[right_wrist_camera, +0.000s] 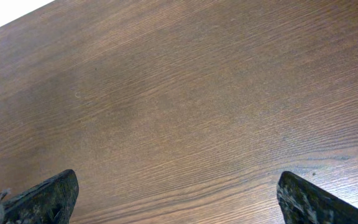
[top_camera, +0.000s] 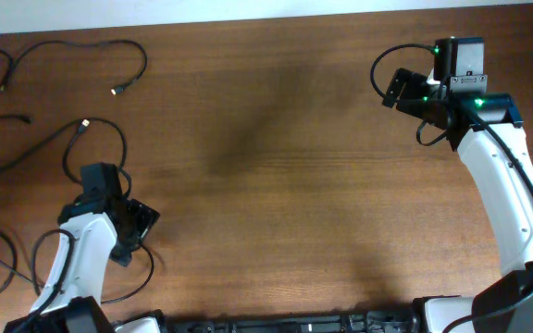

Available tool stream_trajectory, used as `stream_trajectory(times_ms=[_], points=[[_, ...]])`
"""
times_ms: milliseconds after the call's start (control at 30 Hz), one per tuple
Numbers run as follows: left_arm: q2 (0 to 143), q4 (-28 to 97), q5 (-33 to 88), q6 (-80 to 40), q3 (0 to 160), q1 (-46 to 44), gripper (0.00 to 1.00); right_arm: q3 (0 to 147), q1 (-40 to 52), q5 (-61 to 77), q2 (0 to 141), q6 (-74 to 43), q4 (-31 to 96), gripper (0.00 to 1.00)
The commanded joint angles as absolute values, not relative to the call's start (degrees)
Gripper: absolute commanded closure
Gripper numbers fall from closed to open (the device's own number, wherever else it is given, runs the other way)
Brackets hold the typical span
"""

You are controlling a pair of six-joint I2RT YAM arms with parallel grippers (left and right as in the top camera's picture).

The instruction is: Untangle cables

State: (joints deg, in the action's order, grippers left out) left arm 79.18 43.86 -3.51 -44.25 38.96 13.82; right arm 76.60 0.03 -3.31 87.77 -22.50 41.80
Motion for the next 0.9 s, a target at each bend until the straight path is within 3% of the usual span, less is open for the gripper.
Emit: stream_trajectory(times_ms=[0, 167, 233, 300, 333, 433, 733, 867], points=[[79.05, 42.17, -4.36, -48.29, 36.14, 13.69, 0.3, 76.82, -0.08, -3.22, 87.92, -23.0, 41.8, 0.01], [79.05, 36.01, -5.52, -50.76, 32.01, 13.69, 0.35, 76.82, -0.08, -3.22, 87.92, -23.0, 41.8, 0.01], [79.05, 35.59, -5.87, -50.74, 31.75, 13.69, 0.53, 76.82, -0.08, -3.22, 87.92, -23.0, 41.8, 0.01], [79.05, 35.57, -5.87, -50.76, 31.75, 13.69, 0.77, 76.82, -0.08, -3.22, 87.92, -23.0, 41.8, 0.01], [79.05, 35.55, -5.89, -50.76, 31.75, 13.69, 0.81, 76.82, -0.08, -3.22, 87.92, -23.0, 41.8, 0.01], [79.05, 35.05, -5.87, -50.74, 31.75, 13.69, 0.78, 76.82, -0.08, -3.22, 87.92, -23.0, 41.8, 0.01], [79.07, 34.28, -6.5, -50.76, 31.75, 13.69, 0.97, 76.82, -0.08, -3.22, 87.92, -23.0, 41.8, 0.01], [79.07, 32.25, -9.74, -50.76, 31.75, 13.72, 0.99, 76.82, -0.08, -3.22, 87.92, -23.0, 41.8, 0.01]])
